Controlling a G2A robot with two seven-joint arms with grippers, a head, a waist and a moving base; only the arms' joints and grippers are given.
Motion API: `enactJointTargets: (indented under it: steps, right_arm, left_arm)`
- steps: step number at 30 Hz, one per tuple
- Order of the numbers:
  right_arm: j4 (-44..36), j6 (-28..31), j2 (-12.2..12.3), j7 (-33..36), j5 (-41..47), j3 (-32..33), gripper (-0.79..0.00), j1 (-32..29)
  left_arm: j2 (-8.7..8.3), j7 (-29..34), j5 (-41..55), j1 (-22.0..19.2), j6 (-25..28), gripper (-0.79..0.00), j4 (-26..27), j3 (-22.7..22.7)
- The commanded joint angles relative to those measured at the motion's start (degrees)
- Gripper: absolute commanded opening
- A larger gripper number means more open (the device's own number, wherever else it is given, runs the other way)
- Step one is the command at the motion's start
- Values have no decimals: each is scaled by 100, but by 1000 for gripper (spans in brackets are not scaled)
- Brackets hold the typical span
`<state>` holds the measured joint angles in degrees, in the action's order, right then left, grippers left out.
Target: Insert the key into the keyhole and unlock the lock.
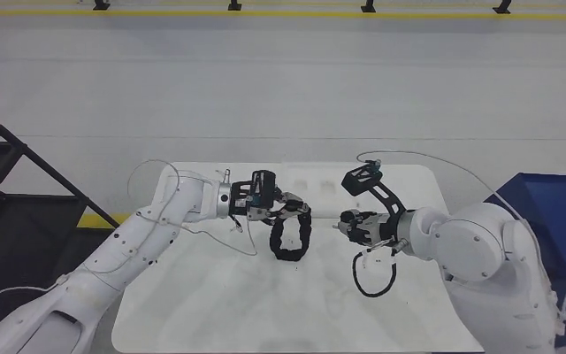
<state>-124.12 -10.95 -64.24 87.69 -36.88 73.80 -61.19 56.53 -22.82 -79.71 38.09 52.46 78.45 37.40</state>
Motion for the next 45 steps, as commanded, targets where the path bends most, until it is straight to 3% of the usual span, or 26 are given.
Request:
enactJointTargets:
  steps: [1,5,9,25,36,45]
  right_arm:
    - [-94,-37,17,31,2,39,-785,-37]
    - [-229,-94,57,31,21,114,-785,-117]
    - [-284,-130,73,-49,87,184,-785,-160]
    - [-328,-255,105,26,220,135,-785,-197]
    - [-503,-534,286,31,188,-128,-785,101]
    - [-466,-922,385,-356,308,-36,-785,-114]
  left_arm:
    - [171,-156,-89,-123,-81,-785,-244,-305]
    - [461,-481,-164,-295,-166,-785,-714,-693]
    - [648,-896,-232,-380,-236,-785,-1010,-871]
    - [626,-936,-371,-221,-370,-785,-871,-765]
    - [743,-2103,-1616,-450,-911,-785,-912,-862]
    - [921,-2358,-1647,-515,-1028,-785,-1297,-931]
